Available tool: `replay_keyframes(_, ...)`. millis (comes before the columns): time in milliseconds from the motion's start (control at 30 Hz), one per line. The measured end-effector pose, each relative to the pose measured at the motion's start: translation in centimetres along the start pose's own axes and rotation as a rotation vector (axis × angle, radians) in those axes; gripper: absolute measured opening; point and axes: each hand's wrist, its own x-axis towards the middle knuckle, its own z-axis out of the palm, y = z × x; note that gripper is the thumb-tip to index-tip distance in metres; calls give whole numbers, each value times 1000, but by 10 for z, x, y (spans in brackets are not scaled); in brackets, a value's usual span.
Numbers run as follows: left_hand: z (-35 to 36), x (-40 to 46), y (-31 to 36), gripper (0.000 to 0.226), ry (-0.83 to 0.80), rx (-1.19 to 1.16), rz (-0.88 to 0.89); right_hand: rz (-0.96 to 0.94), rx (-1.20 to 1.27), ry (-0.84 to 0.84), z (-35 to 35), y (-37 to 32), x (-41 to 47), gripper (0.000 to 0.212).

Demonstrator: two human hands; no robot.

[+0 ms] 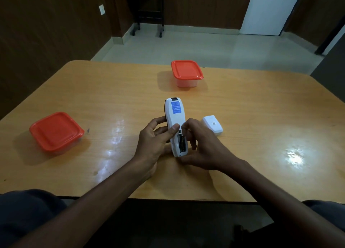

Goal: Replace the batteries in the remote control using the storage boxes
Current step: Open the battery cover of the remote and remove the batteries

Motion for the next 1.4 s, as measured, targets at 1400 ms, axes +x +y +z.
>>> replay_keyframes(1400, -4, 0, -2, 44, 79, -36, 33, 228, 81, 279, 7, -2, -2, 23)
